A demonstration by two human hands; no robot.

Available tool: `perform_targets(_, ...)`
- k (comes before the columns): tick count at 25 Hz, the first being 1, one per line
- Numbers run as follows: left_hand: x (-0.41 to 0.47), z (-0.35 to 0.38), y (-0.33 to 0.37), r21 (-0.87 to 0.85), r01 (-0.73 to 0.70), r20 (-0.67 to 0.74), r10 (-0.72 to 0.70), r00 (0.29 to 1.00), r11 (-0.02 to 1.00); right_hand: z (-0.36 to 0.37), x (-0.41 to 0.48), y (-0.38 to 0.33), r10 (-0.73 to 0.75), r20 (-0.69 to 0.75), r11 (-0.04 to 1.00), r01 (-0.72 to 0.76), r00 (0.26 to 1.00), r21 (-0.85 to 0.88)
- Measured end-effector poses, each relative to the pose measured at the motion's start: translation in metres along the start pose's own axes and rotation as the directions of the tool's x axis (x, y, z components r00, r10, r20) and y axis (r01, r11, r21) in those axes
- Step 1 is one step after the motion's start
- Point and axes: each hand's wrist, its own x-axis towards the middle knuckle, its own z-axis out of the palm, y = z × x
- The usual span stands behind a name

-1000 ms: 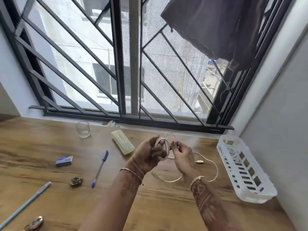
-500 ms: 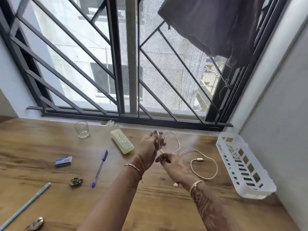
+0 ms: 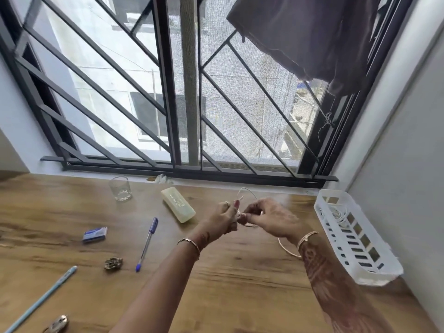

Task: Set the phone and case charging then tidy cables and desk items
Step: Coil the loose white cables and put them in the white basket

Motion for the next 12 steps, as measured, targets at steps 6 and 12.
perform_targets(6, -0.005, -0.004, 0.006, -0.206, 0.098, 0.131, -0.072, 0.989, 0.974, -0.010, 0.016, 0.004, -0.090, -0.101, 0.989, 0.101, 0.991, 0.106)
perform_targets(12, -0.013, -0.006, 0.017, -0.696, 0.206, 0.142, -0.150, 0.978, 0.688, 0.024, 0.015, 0.001, -0.045, -0.215, 0.819, 0.159, 0.976, 0.551)
